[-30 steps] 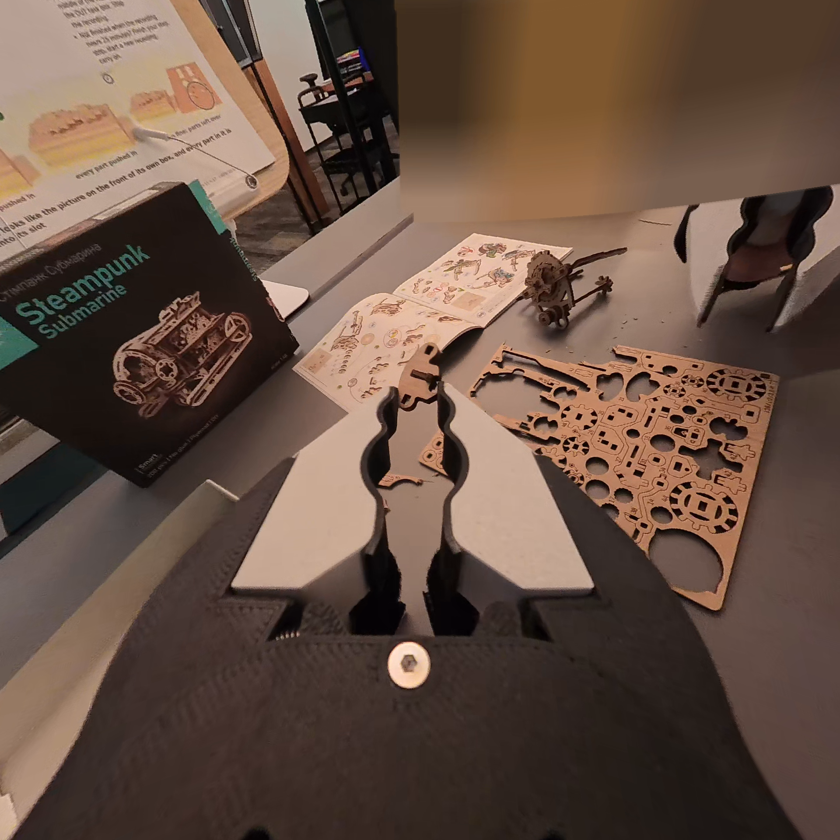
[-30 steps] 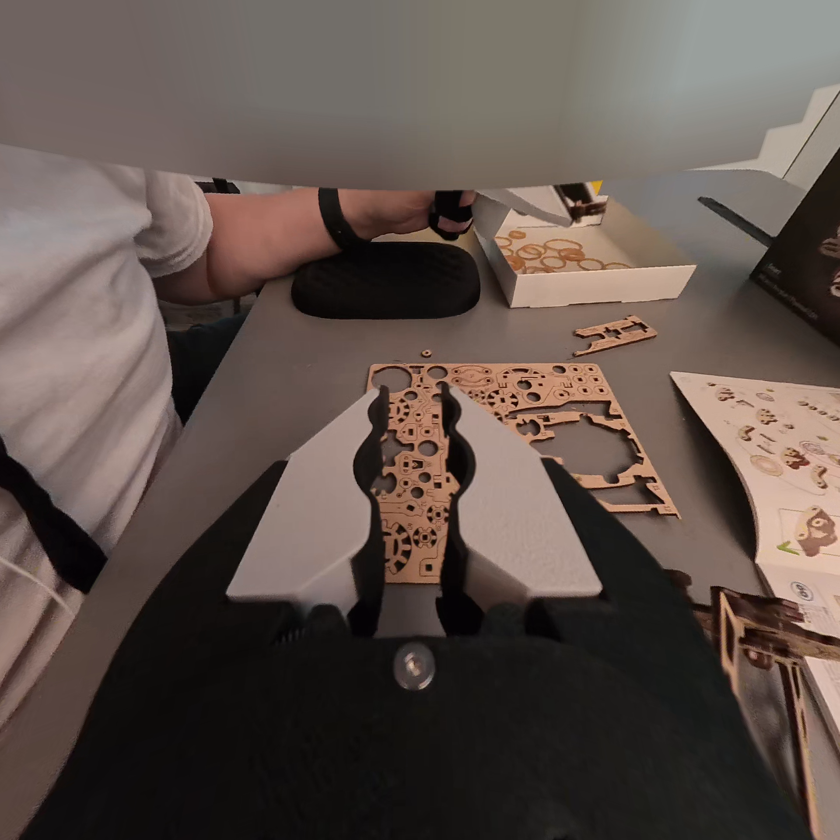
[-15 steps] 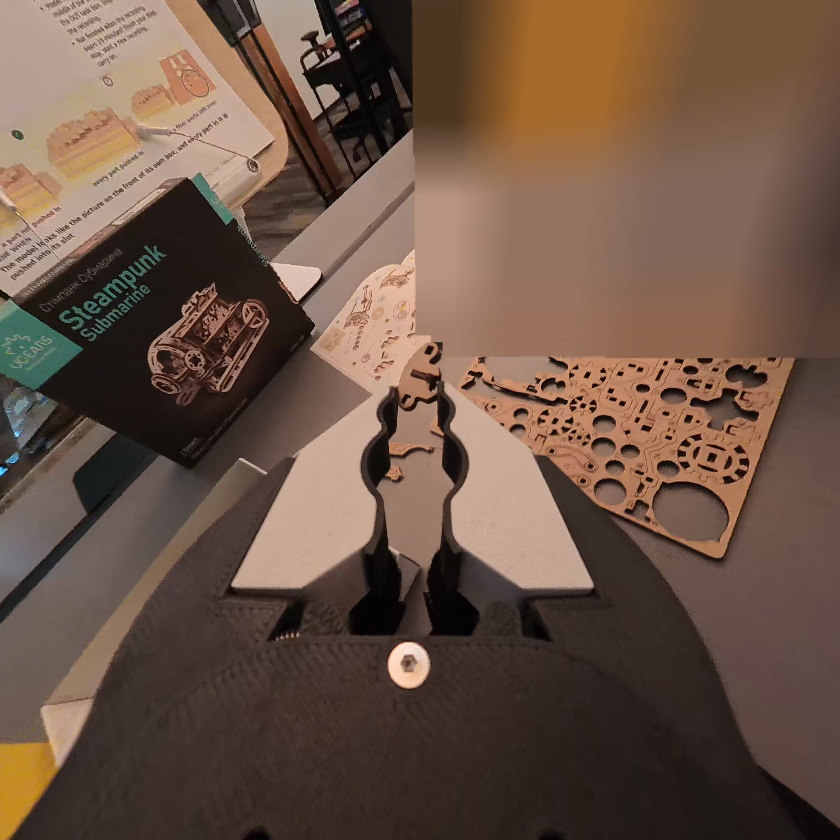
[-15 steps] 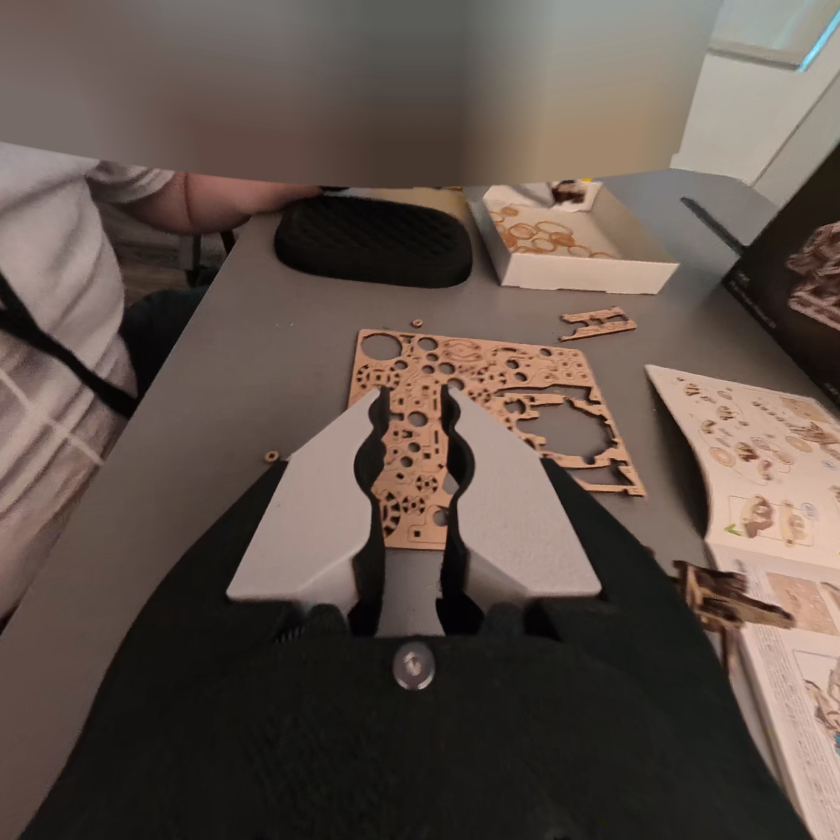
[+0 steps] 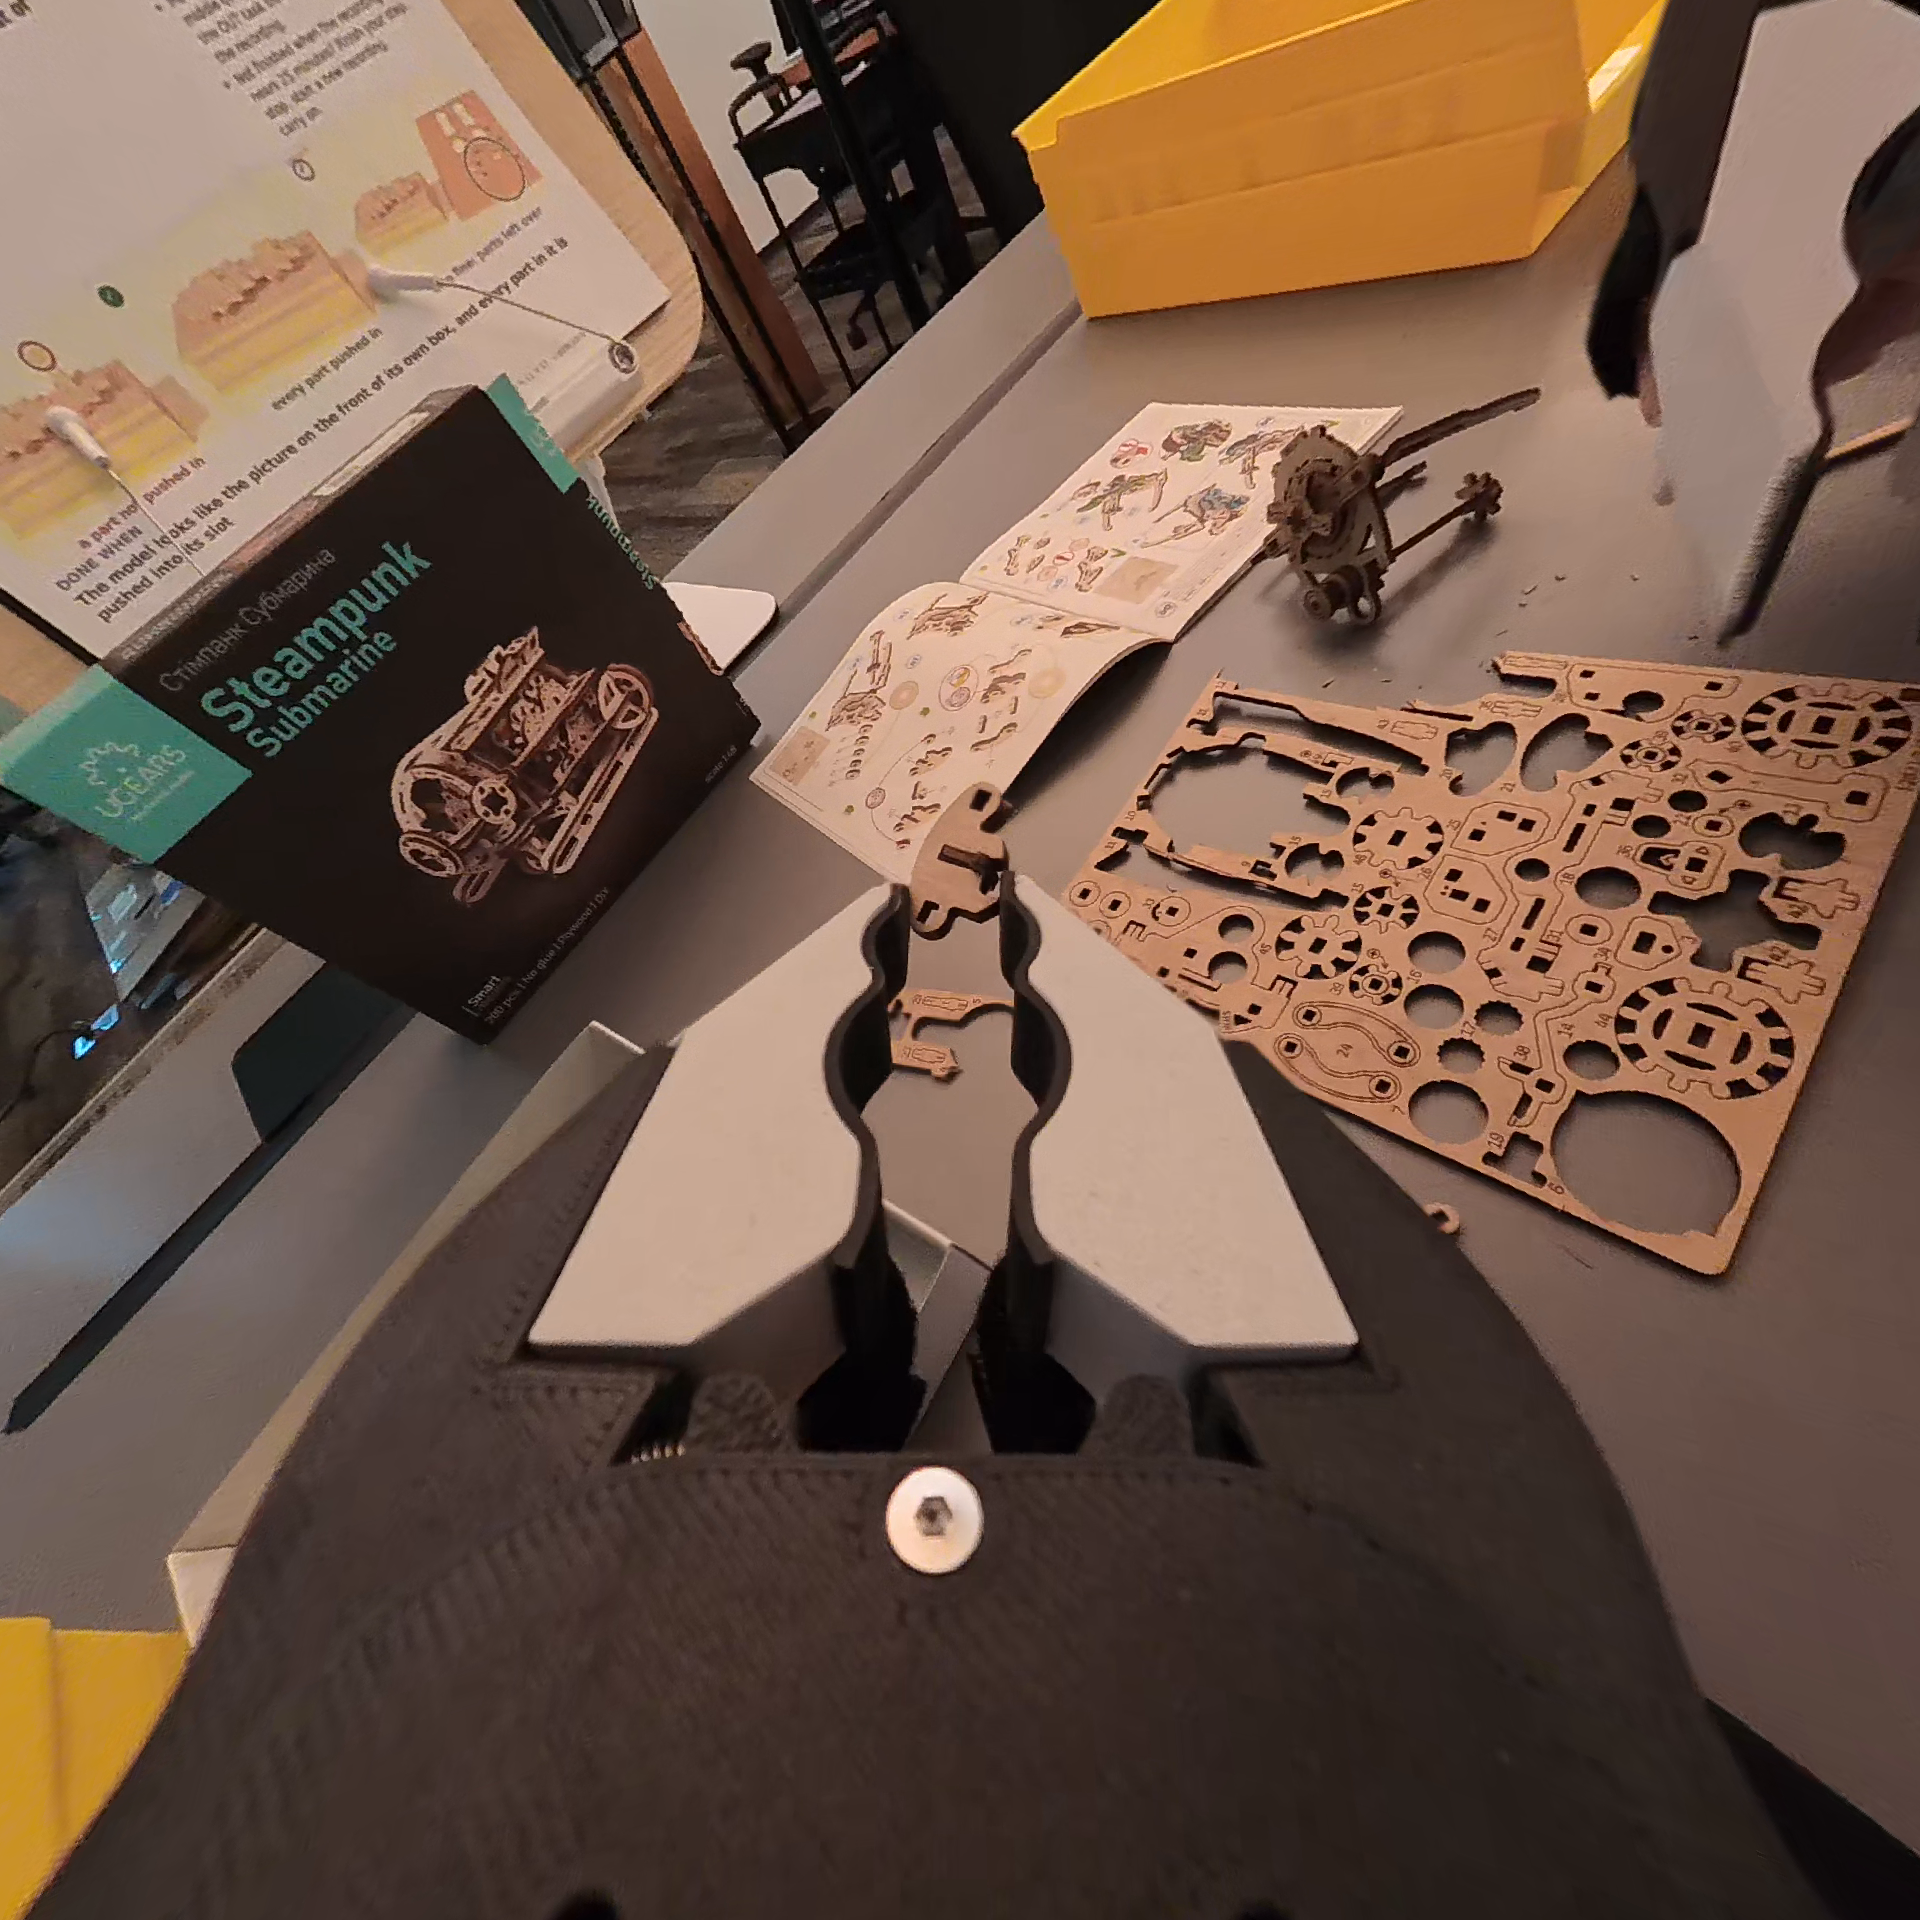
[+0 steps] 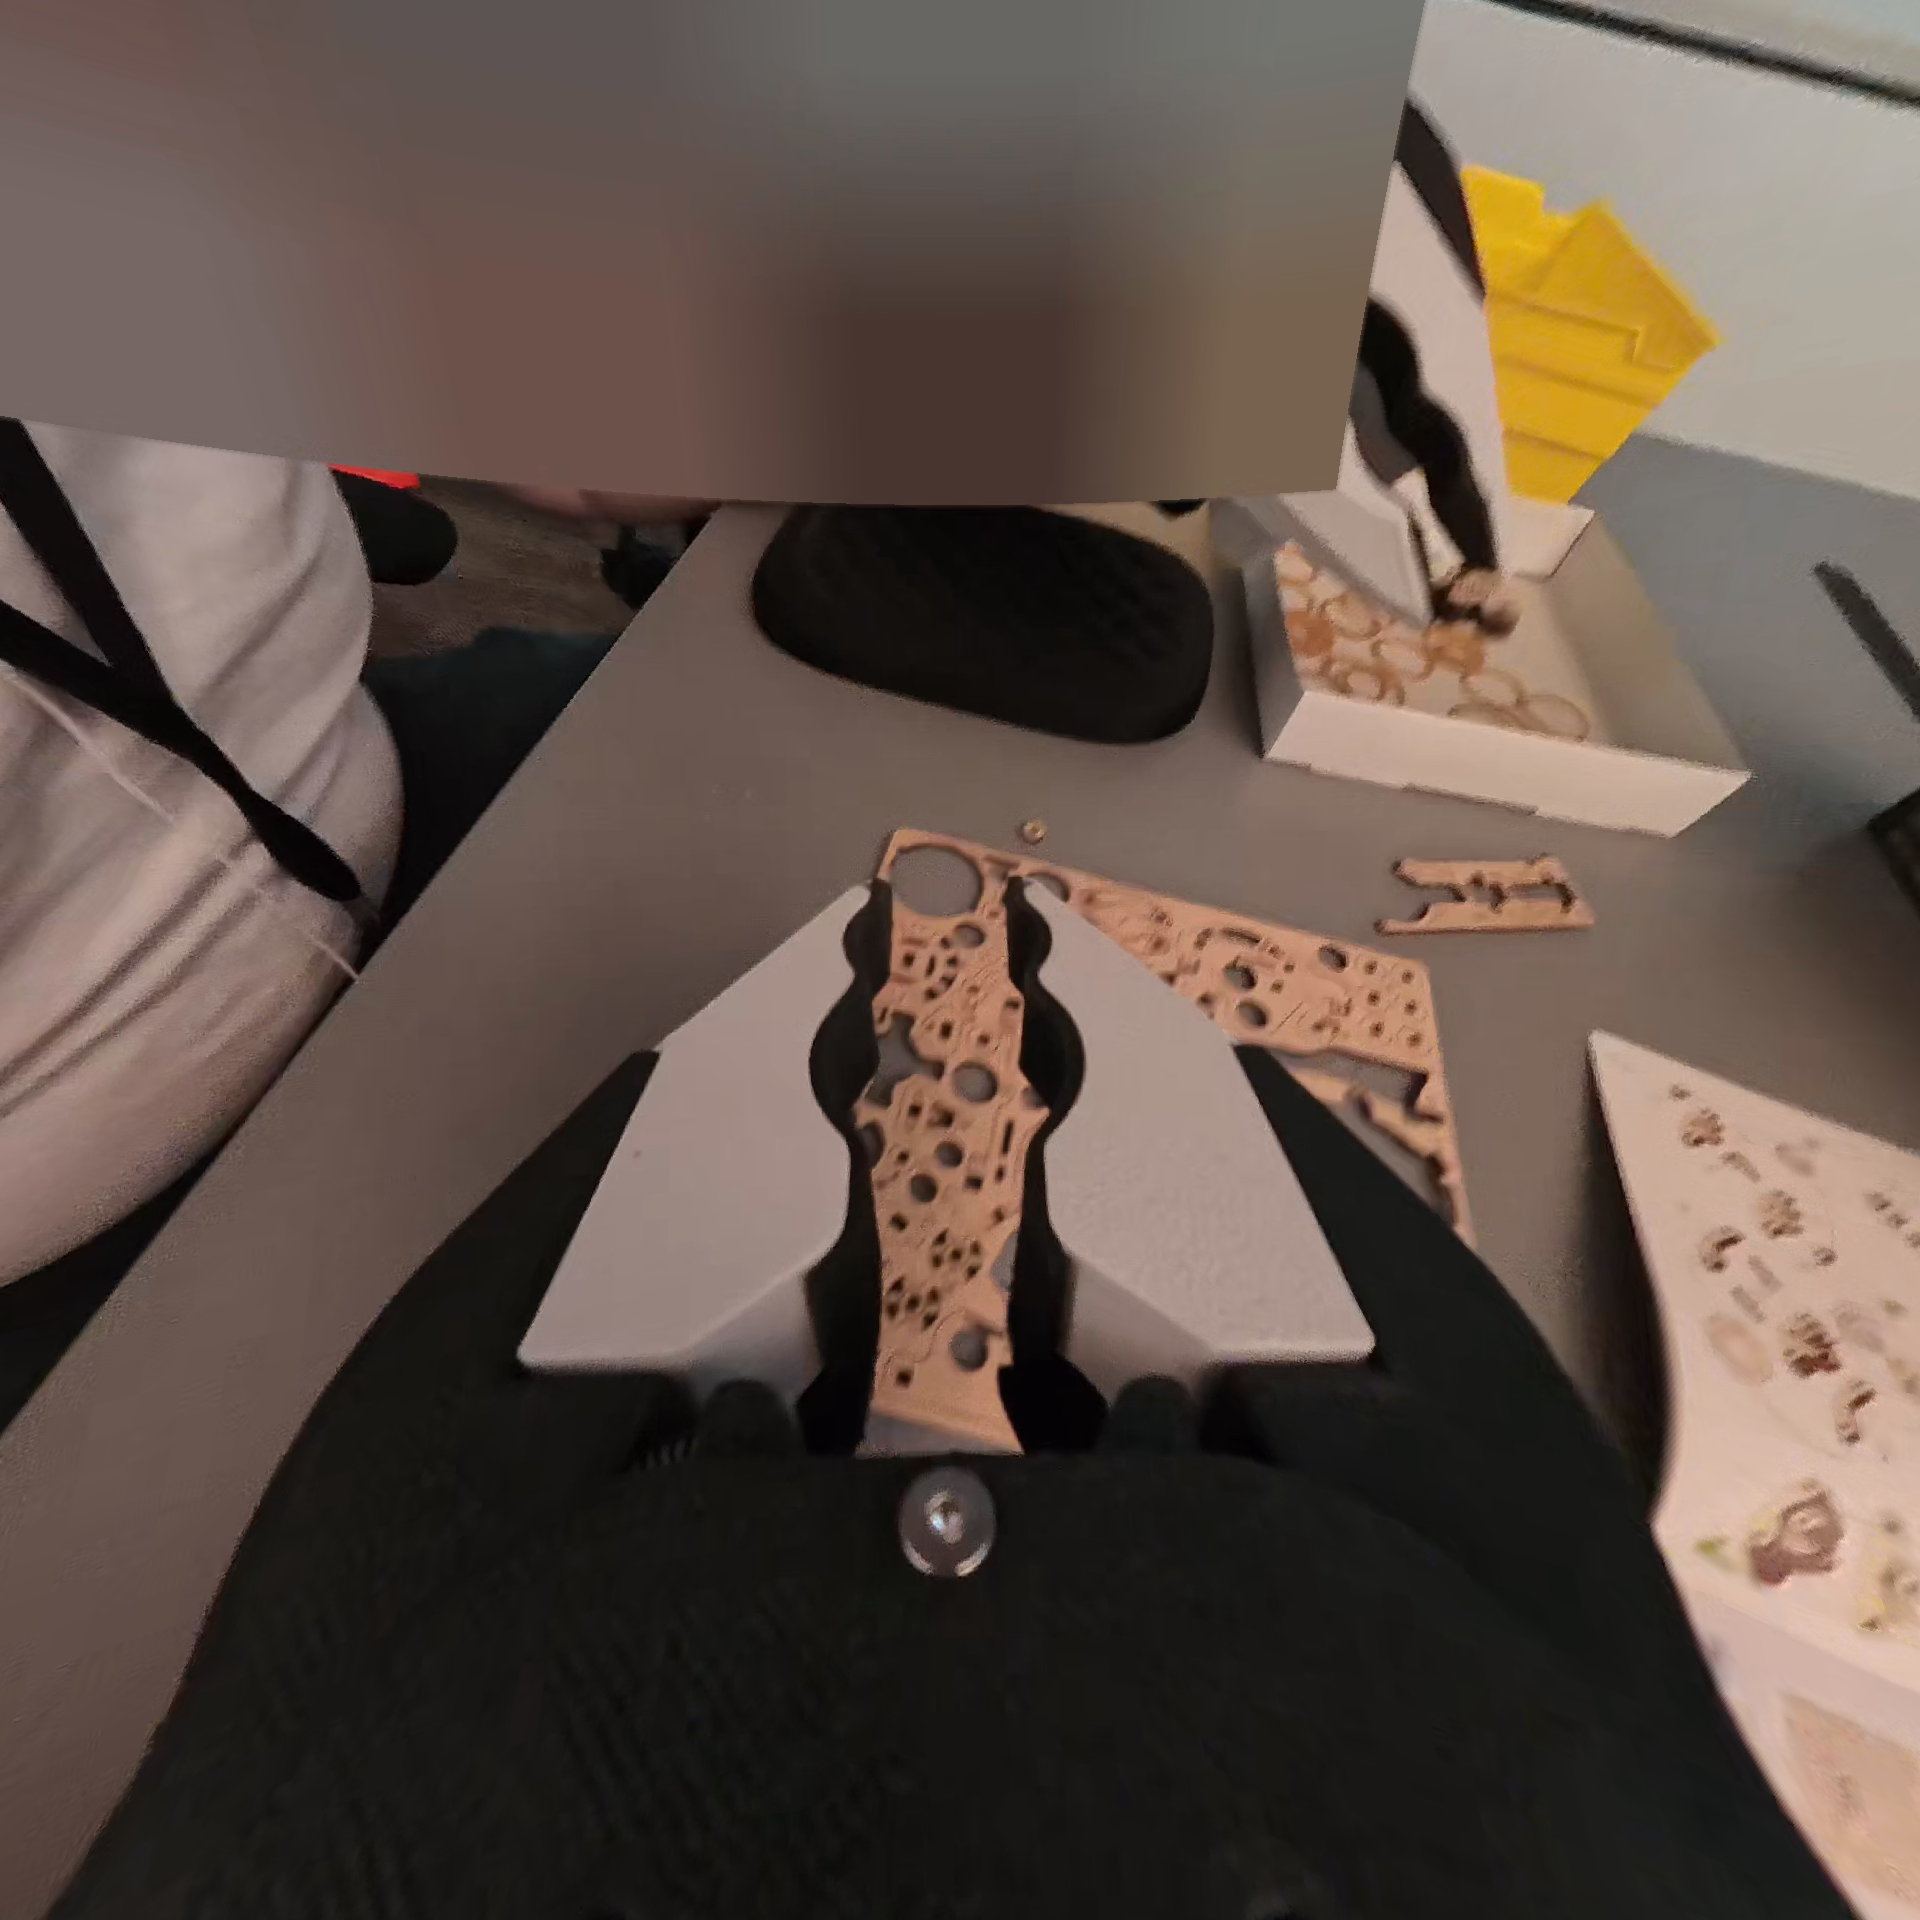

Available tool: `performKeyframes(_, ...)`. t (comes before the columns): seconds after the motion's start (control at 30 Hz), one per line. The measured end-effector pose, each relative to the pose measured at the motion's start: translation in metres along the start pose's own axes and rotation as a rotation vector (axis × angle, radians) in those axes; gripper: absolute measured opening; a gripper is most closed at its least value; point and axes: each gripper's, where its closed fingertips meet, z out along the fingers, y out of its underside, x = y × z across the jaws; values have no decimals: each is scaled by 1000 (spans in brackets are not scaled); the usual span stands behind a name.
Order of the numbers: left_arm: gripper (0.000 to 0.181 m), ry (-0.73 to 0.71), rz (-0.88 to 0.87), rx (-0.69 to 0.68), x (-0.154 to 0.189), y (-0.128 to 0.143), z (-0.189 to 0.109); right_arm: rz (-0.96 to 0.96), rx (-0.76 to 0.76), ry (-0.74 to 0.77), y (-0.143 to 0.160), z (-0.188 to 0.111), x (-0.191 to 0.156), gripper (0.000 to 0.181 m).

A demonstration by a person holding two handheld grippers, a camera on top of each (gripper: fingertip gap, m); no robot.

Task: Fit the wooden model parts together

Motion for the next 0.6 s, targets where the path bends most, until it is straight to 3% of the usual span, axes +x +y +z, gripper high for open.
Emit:
performKeyframes(0.17, 16, 12, 4, 15, 4, -3, 1, 8, -43, -17, 21, -10, -10, 20)
performKeyframes(0.23, 16, 8, 9, -9, 3, 2, 4, 27, -42, -81, 23, -9, -19, 0)
performKeyframes(0.43, 16, 25, -3, -14, 6, 5, 5, 9, -136, -140, 42, 4, -33, 2)
performKeyframes(0.53, 16, 14, 24, -5, 5, 2, 3, 69, -118, -151, 38, 5, -31, 20)
performKeyframes(0.57, 16, 19, 25, 7, 6, 1, 3, 80, -118, -161, 38, 4, -31, 19)
performKeyframes(0.6, 16, 29, 18, 17, 7, 0, 3, 82, -122, -169, 39, 3, -31, 5)
